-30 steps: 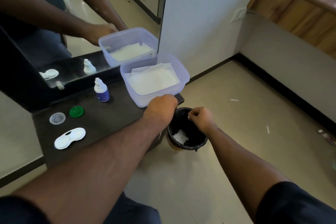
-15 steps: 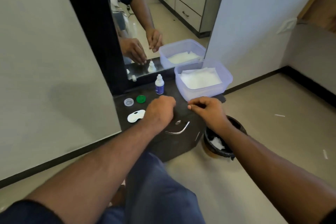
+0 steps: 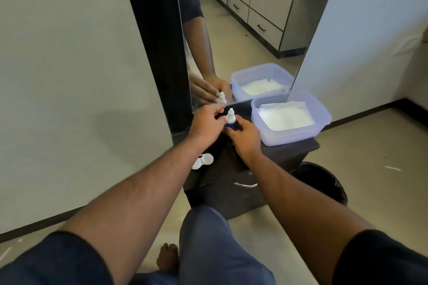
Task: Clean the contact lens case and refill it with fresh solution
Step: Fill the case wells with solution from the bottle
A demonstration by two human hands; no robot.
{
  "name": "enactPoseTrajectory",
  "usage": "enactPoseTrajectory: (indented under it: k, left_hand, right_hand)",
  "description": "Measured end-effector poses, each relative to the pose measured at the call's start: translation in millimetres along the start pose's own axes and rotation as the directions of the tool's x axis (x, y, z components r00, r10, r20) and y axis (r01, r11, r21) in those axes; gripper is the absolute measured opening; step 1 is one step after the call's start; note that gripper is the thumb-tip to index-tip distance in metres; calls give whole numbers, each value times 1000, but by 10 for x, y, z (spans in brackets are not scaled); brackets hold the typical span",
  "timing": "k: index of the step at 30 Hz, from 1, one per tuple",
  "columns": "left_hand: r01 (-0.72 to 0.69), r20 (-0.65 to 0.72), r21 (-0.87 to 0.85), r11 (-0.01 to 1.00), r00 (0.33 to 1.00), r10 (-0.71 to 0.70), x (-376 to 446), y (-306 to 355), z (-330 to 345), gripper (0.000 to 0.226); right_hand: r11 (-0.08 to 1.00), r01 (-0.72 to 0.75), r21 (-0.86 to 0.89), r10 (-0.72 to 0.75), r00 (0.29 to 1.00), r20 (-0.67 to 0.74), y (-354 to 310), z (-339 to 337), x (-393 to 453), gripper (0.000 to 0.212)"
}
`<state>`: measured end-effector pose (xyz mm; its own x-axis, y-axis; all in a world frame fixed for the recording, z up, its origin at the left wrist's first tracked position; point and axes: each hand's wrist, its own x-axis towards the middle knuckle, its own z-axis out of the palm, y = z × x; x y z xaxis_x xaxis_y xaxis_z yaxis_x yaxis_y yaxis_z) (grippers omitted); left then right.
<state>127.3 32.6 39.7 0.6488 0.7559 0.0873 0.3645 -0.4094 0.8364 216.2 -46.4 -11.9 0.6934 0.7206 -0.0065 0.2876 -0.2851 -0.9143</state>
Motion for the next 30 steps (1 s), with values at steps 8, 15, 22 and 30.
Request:
enactPoseTrajectory:
  k: [8, 15, 22, 30]
  left_hand:
    - [-28, 31, -83, 996, 999, 30, -22, -182, 60, 29]
    - [-96, -133, -93, 991, 988, 83, -60, -215, 134, 21]
    - [-115, -270, 0, 993, 957, 111, -140, -272, 199, 29]
    - [-103, -286, -36, 994, 954, 89, -289, -299, 153, 39]
  right_hand:
    - [992, 125, -31, -118, 981, 155, 132, -86, -54, 34]
    - [991, 126, -41, -118, 981, 154, 128, -90, -27, 30]
    - [993, 119, -12, -116, 983, 143, 114, -70, -33, 21]
    - [991, 133, 14, -134, 978, 159, 88, -72, -33, 33]
